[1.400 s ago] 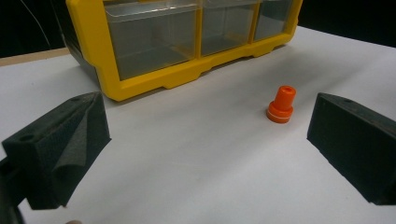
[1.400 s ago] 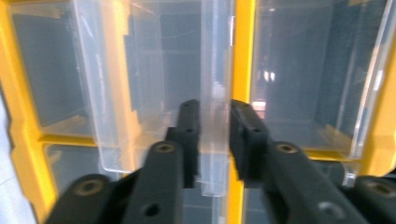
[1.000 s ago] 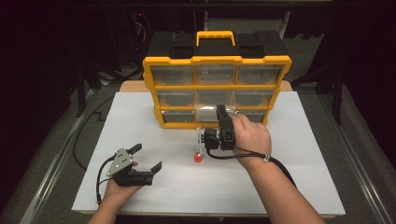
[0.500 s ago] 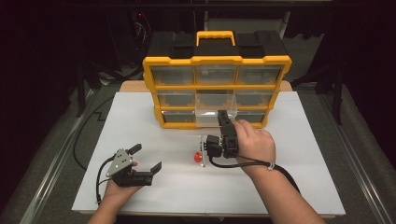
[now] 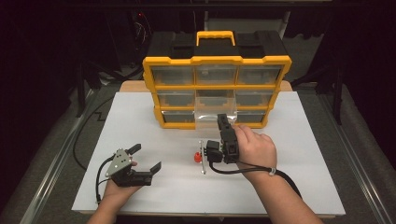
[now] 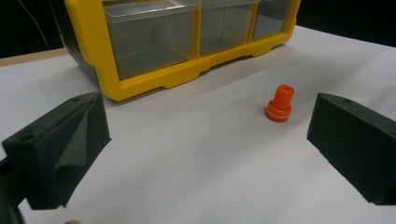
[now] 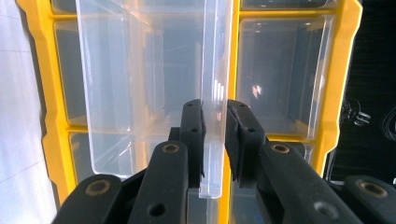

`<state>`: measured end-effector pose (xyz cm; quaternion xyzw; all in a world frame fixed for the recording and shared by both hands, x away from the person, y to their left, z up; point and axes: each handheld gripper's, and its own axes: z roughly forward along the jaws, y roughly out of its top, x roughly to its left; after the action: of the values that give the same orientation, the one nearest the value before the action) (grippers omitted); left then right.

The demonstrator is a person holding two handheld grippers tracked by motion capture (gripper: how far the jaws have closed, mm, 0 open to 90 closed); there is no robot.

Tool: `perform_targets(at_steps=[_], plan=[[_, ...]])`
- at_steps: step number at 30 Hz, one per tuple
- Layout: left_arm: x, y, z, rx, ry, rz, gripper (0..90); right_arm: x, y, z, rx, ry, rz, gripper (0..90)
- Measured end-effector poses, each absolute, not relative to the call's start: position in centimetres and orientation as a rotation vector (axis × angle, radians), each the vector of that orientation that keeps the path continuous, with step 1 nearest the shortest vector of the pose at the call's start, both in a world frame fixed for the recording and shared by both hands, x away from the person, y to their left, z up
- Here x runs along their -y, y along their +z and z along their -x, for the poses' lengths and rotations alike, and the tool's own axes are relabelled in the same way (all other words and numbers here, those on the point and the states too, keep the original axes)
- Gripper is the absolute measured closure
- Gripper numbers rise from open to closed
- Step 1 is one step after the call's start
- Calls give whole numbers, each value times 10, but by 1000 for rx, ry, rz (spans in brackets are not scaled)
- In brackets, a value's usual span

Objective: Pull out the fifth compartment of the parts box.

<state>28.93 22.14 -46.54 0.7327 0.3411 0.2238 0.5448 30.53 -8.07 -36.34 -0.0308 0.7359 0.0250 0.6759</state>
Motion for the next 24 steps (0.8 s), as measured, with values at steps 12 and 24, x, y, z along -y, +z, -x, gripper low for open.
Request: perform_targets(at_steps=[12,24], plan=[[-222,-465,-289,-804,531,-1738,3,80,-370,-298,-1654,53,81,780],[-222,-465,-289,-805,532,-1736,4,82,-373,-300,-1652,53,70,775]])
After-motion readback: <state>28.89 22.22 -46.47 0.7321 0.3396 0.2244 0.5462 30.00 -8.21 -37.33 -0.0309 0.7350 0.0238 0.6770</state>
